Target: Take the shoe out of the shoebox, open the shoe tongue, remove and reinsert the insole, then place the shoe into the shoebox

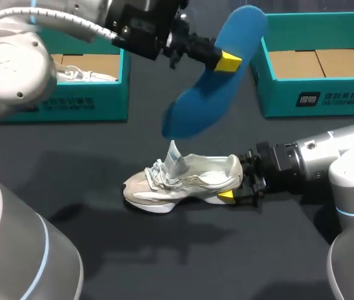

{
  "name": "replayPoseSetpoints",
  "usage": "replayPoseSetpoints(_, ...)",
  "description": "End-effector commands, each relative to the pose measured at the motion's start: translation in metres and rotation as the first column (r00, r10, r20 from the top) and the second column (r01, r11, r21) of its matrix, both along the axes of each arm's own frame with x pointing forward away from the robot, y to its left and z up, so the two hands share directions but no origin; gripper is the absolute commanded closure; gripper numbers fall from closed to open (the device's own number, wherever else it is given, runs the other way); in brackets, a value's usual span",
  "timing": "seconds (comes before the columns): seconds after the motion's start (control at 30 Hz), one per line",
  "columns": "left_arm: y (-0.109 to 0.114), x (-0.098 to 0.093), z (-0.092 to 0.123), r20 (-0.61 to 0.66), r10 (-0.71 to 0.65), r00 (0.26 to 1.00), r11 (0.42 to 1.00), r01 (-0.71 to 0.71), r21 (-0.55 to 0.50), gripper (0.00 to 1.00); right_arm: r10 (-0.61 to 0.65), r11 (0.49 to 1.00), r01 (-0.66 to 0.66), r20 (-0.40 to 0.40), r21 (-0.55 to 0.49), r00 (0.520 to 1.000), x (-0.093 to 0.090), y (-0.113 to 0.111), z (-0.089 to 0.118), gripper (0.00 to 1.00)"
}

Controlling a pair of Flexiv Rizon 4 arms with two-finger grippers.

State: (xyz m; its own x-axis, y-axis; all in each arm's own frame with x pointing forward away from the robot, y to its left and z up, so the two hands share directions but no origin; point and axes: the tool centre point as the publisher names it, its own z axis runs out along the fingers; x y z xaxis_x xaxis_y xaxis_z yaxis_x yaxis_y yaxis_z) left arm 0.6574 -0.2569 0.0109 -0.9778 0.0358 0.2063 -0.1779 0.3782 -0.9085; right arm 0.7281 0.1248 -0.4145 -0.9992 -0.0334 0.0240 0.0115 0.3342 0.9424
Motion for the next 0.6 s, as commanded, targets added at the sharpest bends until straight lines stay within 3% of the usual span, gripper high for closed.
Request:
replayPoseSetpoints(0.03,0.037,-0.02,0.024,0.026,0.049,0.998,0.995,-0.047,-0.085,1.0,-0.001,1.0,0.001,-0.001,-0.005,1.0,-0.001,0.002,-0.002,1.0)
replayPoseSetpoints(0.13,0.051,-0.034,0.049,0.056,0.061,0.997,0.985,-0.051,-0.163,1.0,-0.001,1.0,0.001,-0.001,-0.005,1.0,-0.001,0.002,-0.002,1.0)
replayPoseSetpoints(0.6,0.055,-0.039,0.052,0.079,0.073,0.994,0.985,-0.059,-0.163,1.0,-0.001,1.0,0.001,-0.001,-0.005,1.0,-0.001,0.002,-0.002,1.0)
